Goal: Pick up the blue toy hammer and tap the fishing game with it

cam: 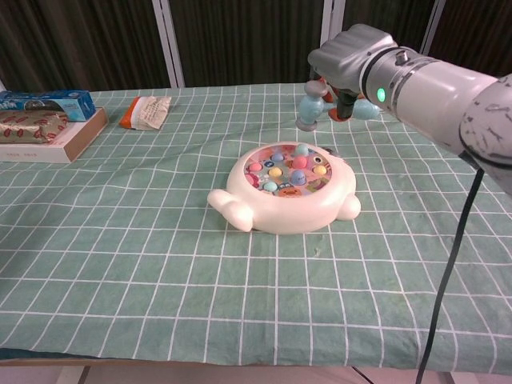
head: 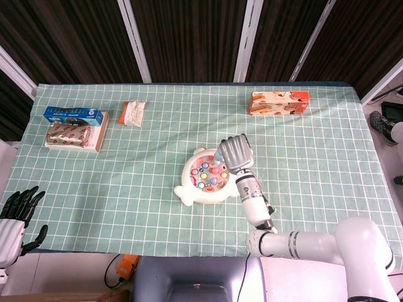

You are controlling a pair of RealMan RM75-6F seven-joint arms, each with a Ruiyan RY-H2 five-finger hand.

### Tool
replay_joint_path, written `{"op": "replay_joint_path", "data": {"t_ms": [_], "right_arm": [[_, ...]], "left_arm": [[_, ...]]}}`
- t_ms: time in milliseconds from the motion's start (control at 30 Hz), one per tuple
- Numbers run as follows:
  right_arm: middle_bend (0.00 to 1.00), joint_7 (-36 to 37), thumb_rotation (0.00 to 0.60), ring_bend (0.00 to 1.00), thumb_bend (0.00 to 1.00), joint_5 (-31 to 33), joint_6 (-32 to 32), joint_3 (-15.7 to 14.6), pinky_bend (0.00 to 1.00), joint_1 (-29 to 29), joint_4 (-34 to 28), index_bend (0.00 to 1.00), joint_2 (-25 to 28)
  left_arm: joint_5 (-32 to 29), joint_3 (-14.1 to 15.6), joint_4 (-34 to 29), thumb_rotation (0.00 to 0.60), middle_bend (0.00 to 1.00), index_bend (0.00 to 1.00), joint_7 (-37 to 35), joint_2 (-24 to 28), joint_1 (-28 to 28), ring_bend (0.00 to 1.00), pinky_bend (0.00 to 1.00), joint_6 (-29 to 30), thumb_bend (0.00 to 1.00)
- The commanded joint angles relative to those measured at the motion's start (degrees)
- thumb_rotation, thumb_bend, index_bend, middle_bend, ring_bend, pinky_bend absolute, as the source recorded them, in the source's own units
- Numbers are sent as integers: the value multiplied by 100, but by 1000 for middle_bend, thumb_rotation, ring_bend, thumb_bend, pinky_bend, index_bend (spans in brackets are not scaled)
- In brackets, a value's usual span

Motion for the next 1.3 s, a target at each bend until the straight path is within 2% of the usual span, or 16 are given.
{"op": "replay_joint_path", "data": {"t_ms": [33, 500, 900, 1167, 1300], "right_arm": [[721, -69, 600, 656, 575, 118, -69, 13, 709, 49, 130, 965, -60], [721, -446, 600, 656, 575, 438, -299, -72, 709, 292, 739, 968, -448], [721, -822, 600, 656, 575, 778, -317, -103, 709, 393, 958, 968, -620], [721, -654, 600, 656, 575, 617, -194, -63, 709, 338, 755, 968, -485], [721, -287, 600, 656, 574, 222, 12, -122, 709, 120, 200, 968, -100]], "left_arm": [[-11, -4, -4, 600, 0, 0, 6, -2, -9, 0, 0, -19, 426], [-62, -28, 13, 600, 0, 0, -98, 26, -30, 0, 0, -55, 425], [-86, -56, 60, 600, 0, 0, -252, 55, 10, 0, 0, 44, 426], [-62, -52, 74, 600, 0, 0, -270, 57, 21, 0, 0, 73, 426], [-68, -54, 73, 600, 0, 0, -270, 57, 30, 0, 0, 84, 426]]}}
